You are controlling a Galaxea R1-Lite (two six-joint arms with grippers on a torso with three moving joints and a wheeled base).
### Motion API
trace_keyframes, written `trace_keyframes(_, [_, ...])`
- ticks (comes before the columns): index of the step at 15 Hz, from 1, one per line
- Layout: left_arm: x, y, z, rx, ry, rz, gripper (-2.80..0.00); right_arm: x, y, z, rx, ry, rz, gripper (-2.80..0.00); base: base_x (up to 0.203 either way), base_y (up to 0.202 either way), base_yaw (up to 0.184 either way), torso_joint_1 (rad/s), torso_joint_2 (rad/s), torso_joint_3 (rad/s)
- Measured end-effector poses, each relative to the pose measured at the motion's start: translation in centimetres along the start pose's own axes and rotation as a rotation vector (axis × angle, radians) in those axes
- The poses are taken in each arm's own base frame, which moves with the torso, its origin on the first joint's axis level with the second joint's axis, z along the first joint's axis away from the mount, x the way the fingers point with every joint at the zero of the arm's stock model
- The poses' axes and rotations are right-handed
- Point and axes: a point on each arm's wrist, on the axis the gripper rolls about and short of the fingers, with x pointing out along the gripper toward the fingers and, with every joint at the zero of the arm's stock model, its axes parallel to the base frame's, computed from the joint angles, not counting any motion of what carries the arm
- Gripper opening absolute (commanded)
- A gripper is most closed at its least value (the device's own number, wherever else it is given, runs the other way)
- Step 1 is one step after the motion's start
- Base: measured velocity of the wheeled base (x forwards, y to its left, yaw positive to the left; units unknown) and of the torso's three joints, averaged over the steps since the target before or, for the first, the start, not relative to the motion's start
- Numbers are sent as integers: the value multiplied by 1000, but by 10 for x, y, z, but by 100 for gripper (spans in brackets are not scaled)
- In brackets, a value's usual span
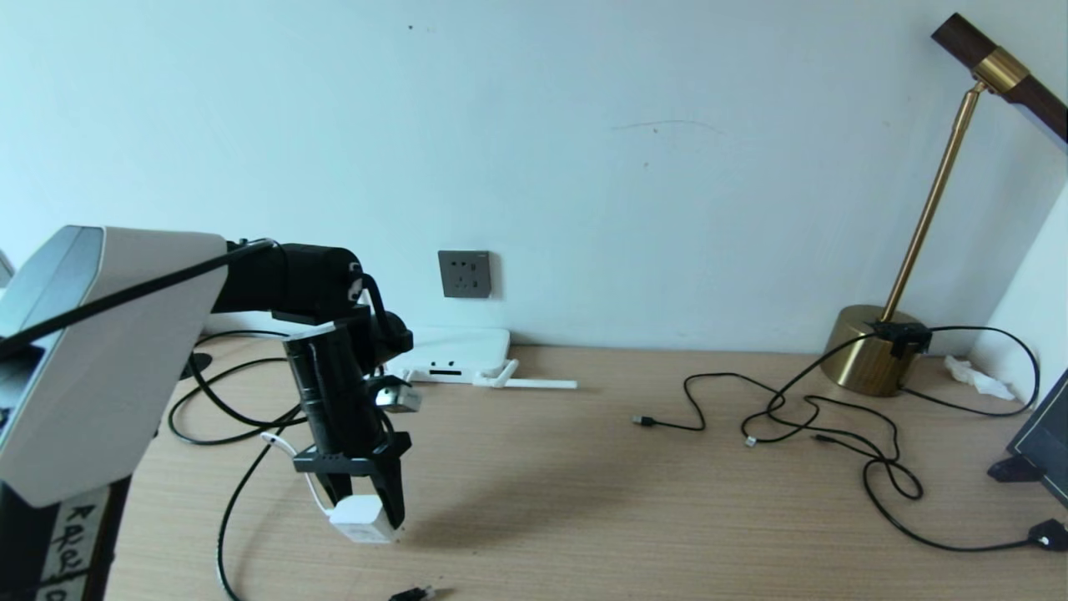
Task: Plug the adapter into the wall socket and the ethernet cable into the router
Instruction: Plug plug into socket
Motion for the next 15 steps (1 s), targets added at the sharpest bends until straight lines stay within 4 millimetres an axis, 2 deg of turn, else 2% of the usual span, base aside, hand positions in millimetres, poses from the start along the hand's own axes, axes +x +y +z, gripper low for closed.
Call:
trace_keyframes(13, [9,-1,12,-69,-34,-29,-280,0,0,0,0,0,0,-280,0,0,0,0,0,0])
trace_keyframes(14, [9,-1,12,-71,-33,-29,0,0,0,0,0,0,0,-280,0,0,0,0,0,0])
trace_keyframes(15, [9,-2,12,-76,-33,-29,0,0,0,0,0,0,0,-280,0,0,0,0,0,0])
